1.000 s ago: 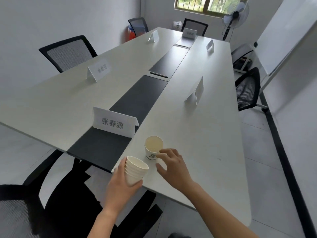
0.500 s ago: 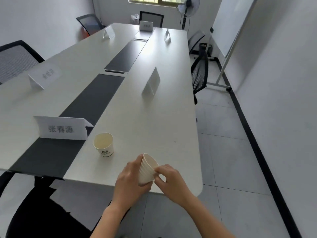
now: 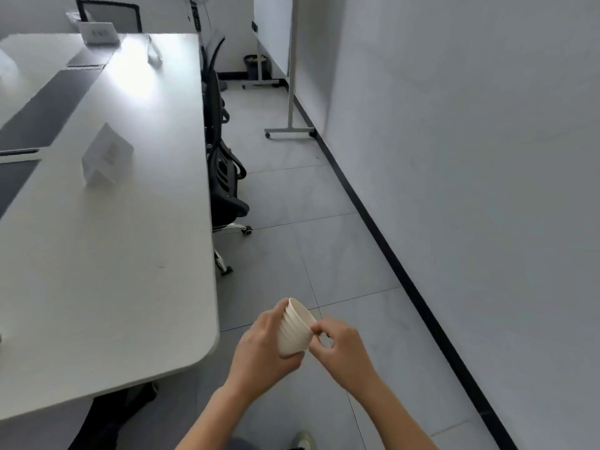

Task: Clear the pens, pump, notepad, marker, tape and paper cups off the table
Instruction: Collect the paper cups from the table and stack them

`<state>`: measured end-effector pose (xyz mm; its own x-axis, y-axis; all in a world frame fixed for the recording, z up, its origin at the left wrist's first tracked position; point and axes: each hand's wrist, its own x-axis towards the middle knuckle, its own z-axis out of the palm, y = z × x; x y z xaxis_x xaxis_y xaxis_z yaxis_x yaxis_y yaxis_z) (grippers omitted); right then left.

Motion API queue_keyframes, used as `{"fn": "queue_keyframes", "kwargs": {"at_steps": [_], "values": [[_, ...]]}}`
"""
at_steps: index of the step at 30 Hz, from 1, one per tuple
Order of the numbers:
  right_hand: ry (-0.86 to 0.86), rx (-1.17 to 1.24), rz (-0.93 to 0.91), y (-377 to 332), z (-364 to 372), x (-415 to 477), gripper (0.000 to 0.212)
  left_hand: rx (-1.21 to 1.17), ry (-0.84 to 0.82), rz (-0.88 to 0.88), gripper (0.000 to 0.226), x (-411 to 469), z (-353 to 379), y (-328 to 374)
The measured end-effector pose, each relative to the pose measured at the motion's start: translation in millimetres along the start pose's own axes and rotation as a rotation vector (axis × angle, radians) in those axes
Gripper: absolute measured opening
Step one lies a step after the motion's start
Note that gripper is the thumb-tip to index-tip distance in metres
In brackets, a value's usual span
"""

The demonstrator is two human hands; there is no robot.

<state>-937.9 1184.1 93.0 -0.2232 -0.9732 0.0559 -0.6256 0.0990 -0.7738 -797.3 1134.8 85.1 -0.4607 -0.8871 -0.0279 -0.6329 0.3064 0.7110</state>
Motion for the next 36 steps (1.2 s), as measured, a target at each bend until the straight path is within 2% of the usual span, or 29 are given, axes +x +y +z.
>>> {"fn": "queue_keyframes", "kwargs": {"at_steps": [7, 11, 14, 19, 24, 28, 32, 36], "values": [[0.095, 0.168, 0.195, 37, -36, -13, 0.012, -0.006, -0.132, 0.075, 0.080, 22, 36, 38], [0.136, 0.383, 0.355, 50, -56, -6, 0.020, -0.015, -0.218, 0.100, 0.083, 45, 53, 56], [0.187, 0.615, 0.423, 65, -76, 13, 0.015, -0.025, -0.256, 0.138, 0.085, 71, 67, 69], [0.183, 0.607, 0.382, 86, -102, 75, 0.025, -0.089, -0.229, 0.118, 0.088, 130, 80, 81], [0.158, 0.586, 0.398, 106, -133, 166, 0.023, -0.181, -0.150, 0.055, 0.091, 214, 87, 95], [0.162, 0.560, 0.405, 119, -158, 229, 0.036, -0.211, -0.132, 0.034, 0.090, 279, 91, 112], [0.143, 0.575, 0.400, 133, -172, 277, 0.028, -0.183, -0.130, 0.004, 0.092, 325, 93, 121], [0.072, 0.585, 0.406, 147, -168, 321, 0.029, -0.202, -0.106, -0.074, 0.095, 360, 93, 114]]}}
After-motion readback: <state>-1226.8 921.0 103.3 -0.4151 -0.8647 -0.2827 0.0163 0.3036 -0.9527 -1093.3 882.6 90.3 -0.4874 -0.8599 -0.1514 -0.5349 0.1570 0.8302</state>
